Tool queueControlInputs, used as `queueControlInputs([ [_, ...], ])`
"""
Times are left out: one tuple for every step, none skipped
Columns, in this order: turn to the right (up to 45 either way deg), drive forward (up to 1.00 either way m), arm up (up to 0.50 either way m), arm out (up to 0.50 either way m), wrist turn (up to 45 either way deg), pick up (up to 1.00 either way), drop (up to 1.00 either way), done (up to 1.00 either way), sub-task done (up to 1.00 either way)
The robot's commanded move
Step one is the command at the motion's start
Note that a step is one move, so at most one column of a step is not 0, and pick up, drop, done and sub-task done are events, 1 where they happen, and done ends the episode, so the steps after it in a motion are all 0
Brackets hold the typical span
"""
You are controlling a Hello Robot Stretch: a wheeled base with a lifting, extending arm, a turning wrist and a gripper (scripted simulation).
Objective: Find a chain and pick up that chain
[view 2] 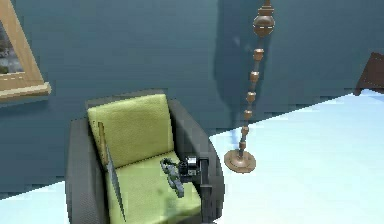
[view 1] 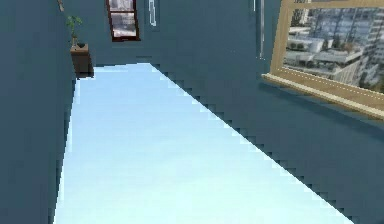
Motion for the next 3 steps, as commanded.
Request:
queueControlInputs([
  [0.0,0.00,-0.30,0.00,0.0,0.00,0.00,0.00,0.00],
  [0.0,0.00,0.00,0.00,0.0,1.00,0.00,0.00,0.00],
  [0.0,0.00,0.10,0.00,0.0,0.00,0.00,0.00,0.00],
])
